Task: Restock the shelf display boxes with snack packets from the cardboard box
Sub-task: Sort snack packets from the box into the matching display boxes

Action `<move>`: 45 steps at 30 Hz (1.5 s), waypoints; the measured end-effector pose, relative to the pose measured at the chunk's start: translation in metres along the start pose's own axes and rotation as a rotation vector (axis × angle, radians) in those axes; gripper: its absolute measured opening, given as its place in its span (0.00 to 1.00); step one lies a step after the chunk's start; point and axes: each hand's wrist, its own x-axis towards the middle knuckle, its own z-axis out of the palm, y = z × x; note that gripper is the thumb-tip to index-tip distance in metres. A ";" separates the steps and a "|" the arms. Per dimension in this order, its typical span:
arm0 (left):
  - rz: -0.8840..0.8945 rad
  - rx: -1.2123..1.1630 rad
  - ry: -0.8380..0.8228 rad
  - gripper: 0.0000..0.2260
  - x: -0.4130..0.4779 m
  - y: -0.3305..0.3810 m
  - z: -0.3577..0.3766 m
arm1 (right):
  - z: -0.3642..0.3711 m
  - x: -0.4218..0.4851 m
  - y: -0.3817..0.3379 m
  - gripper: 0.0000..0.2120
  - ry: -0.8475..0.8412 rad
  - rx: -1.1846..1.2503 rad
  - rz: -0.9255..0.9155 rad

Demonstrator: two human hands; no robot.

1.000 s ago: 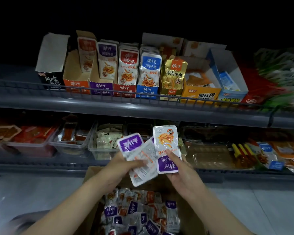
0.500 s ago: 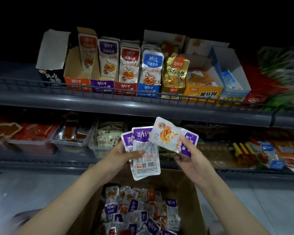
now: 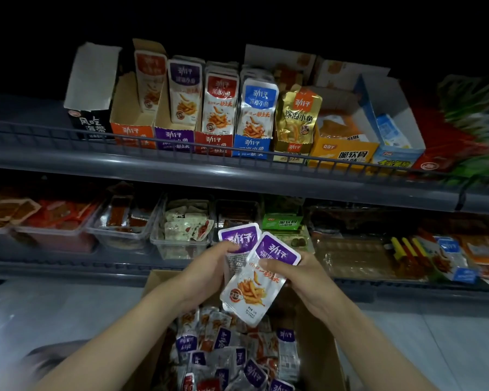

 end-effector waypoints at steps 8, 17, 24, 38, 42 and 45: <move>0.013 0.129 0.347 0.22 0.008 -0.003 0.002 | 0.017 -0.007 0.001 0.07 -0.021 0.220 -0.008; -0.068 0.089 0.059 0.32 0.000 0.008 0.002 | 0.020 -0.007 0.005 0.15 -0.143 0.307 0.095; -0.073 -0.064 0.145 0.15 -0.006 0.010 -0.002 | 0.017 0.002 0.006 0.13 -0.018 0.339 0.094; 0.167 0.211 0.287 0.10 -0.014 0.004 0.019 | 0.036 -0.003 0.022 0.20 -0.030 0.314 0.065; 0.147 0.118 0.194 0.11 -0.026 0.006 0.014 | 0.035 -0.006 0.012 0.24 -0.031 0.313 -0.070; 0.205 0.151 0.192 0.10 -0.035 0.012 0.013 | 0.046 -0.009 -0.001 0.21 -0.038 0.296 -0.148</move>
